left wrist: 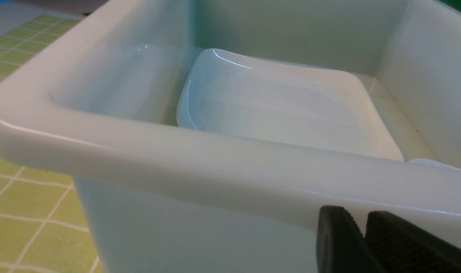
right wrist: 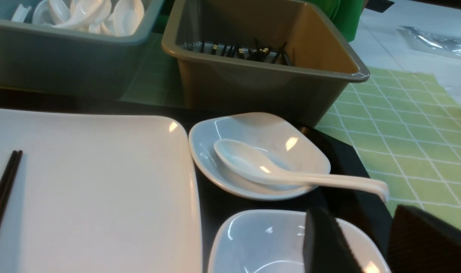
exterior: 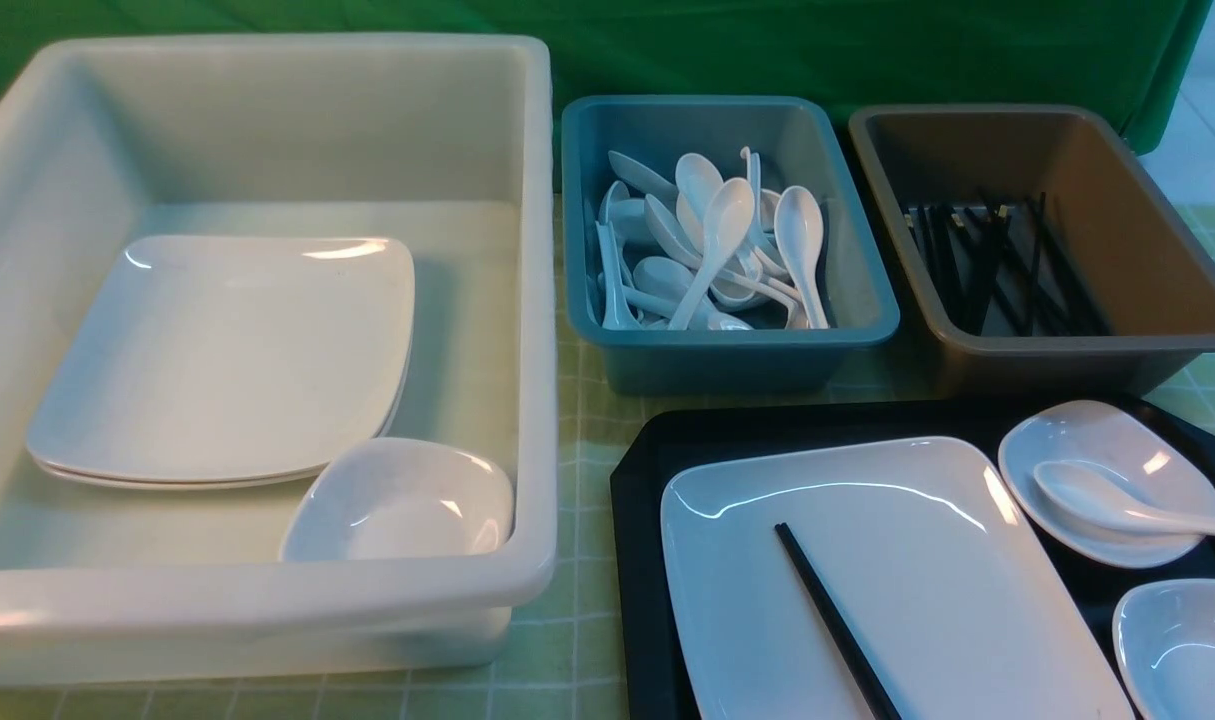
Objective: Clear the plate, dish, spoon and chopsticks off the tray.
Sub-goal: Use the right arm to grab a soup spoon from the plate
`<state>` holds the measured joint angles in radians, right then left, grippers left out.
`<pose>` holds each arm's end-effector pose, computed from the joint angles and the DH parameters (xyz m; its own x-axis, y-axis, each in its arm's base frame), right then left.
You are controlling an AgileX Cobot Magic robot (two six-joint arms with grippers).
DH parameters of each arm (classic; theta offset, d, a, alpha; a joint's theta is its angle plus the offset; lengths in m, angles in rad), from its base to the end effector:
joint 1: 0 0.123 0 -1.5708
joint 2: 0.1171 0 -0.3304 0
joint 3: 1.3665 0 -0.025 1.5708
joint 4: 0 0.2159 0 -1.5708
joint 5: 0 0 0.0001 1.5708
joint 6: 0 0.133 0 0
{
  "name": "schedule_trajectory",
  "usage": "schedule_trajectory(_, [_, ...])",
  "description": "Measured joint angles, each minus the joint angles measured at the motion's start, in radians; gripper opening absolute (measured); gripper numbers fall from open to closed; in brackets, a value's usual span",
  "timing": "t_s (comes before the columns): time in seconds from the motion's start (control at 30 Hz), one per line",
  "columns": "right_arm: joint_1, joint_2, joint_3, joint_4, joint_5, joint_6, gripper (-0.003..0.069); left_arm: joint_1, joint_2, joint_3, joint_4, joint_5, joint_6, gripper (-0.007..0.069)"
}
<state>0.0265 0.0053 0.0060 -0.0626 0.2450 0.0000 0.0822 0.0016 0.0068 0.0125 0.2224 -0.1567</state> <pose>0.0166 -0.0016 0.1822 -0.1668 -0.0651 -0.9838 -0.0217 0.9978 -0.0624 0.0167 0.0017 0.1849 -0.1289 -0.1551 -0.9794 -0.1045 0.9843 -0.1421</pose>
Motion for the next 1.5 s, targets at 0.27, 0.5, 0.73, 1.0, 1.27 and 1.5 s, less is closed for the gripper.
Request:
schedule_trajectory(0.27, [0.000,0.000,0.000,0.000,-0.026,-0.026,0.0247,0.000,0.000,0.000,0.000,0.000,0.000,0.0111])
schedule_trajectory(0.5, [0.000,0.000,0.000,0.003,-0.049,-0.026,0.0247,0.000,0.000,0.000,0.000,0.000,0.000,0.0120])
schedule_trajectory(0.73, [0.000,0.000,0.000,0.250,-0.116,0.474,0.0247,0.000,0.000,0.000,0.000,0.000,0.000,0.0129])
schedule_trajectory(1.0, [0.000,0.000,0.000,0.281,-0.125,0.653,0.0247,0.000,0.000,0.000,0.000,0.000,0.000,0.0139])
schedule_trajectory(1.27, [0.011,0.047,-0.160,0.271,-0.311,0.404,0.0071,0.000,0.000,0.000,0.000,0.000,0.000,0.0147])
schedule_trajectory(1.5, [0.011,0.426,-0.653,0.257,0.094,-0.037,0.0021,0.000,0.000,0.000,0.000,0.000,0.000,0.0151])
